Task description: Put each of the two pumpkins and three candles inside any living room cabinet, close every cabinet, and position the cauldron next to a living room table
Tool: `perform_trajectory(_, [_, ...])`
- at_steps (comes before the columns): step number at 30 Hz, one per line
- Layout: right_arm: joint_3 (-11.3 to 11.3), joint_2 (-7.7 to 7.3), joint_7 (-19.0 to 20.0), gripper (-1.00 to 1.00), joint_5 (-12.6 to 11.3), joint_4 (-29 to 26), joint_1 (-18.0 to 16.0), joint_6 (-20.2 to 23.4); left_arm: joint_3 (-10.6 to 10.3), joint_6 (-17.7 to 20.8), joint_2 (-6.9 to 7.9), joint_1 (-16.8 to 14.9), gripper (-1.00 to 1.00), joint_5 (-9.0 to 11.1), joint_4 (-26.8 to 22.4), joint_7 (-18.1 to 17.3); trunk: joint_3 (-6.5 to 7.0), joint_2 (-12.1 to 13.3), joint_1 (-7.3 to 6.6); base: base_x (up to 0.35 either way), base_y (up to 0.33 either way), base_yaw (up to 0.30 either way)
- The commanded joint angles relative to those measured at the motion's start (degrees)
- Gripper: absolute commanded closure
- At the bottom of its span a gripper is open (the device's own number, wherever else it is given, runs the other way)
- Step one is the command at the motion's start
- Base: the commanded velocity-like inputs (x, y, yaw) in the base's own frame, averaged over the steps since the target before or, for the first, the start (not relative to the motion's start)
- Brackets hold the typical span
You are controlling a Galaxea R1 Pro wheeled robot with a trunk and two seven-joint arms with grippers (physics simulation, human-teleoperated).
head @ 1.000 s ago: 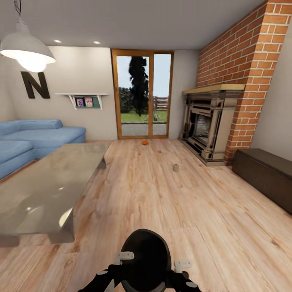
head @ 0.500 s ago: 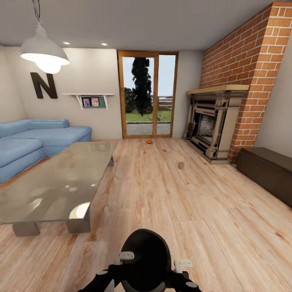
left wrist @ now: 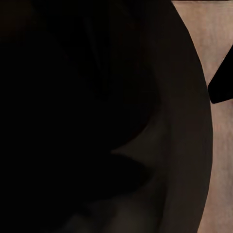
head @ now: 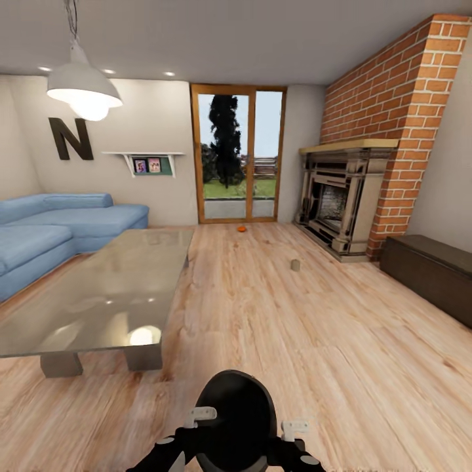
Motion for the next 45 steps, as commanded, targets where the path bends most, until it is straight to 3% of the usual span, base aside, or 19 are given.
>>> perform_trajectory(1, [-0.2,0.08,0.4,1.00,-0.4,-0.5,-0.1,-0.2,-0.2,0.3,-0.02,0.0,1.00,0.3,-0.1,-0.2,-0.05,0.0,-0.03,-0.166,0.290,-0.001])
perform_trajectory(16, [-0.2,0.10,0.4,1.00,-0.4,-0.5,-0.1,-0.2,-0.2,0.3,-0.02,0.0,1.00,0.3,-0.1,-0.2,-0.13,0.0,-0.03,-0.130,0.288,-0.018])
perform_trajectory(24, [-0.2,0.10,0.4,1.00,-0.4,-0.5,-0.1,-0.2,-0.2,0.3,-0.02,0.0,1.00,0.3,-0.1,-0.2,-0.13,0.0,-0.03,-0.007,0.078,0.001])
perform_trajectory(45, [-0.1,0.10,0.6,1.00,-0.4,-0.5,-0.1,-0.2,-0.2,0.3,-0.02,0.0,1.00,0.3,-0.1,-0.2,-0.13,0.0,-0.03,0.000,0.086,0.208])
